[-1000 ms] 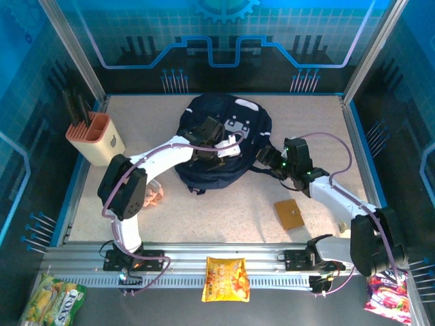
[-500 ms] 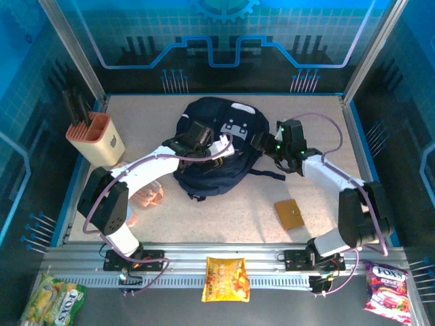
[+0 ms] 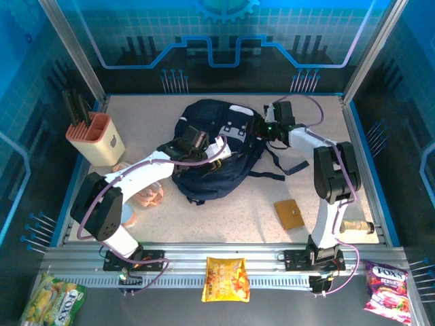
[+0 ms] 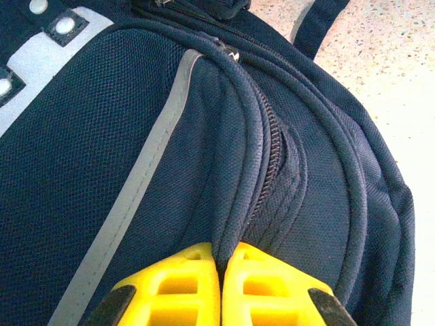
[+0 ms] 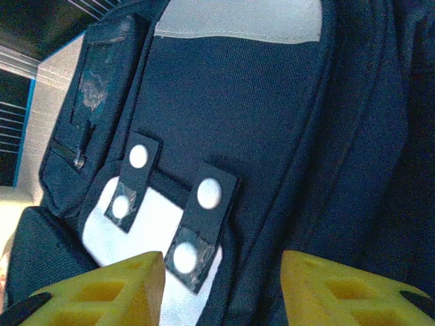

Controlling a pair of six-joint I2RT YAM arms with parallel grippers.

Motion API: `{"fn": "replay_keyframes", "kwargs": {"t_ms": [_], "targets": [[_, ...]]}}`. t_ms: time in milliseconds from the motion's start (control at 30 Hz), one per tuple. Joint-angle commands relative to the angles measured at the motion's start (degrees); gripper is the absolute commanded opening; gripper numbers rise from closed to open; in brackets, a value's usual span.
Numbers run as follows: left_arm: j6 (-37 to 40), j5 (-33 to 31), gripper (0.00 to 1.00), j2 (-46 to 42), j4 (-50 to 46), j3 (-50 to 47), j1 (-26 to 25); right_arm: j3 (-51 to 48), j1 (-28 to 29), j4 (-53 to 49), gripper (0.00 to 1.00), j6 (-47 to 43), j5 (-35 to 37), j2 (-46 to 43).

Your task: Pack books, pencil case, and school supplies into a backpack

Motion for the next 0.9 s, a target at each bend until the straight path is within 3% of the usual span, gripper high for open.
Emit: {"fn": "replay_keyframes", "kwargs": {"t_ms": [0,567,867], "targets": [[-2.26,3.54,0.04,-2.59,1.46,0.01,0.29,3.72,-0.45,-4.80,0.50,-5.18,-2.56,3.15],[-3.06,1.54,0.04,-0.73,2.57,0.88,0.30,-3.89,-0.36,-10.19,0.49,-14.04,-15.39,0.15],[-3.31,1.50,0.05,-0.71,2.16,0.86,0.29,-6.38,-0.55,-8.53,0.40,-13.88,-19.20,-2.29]]}}
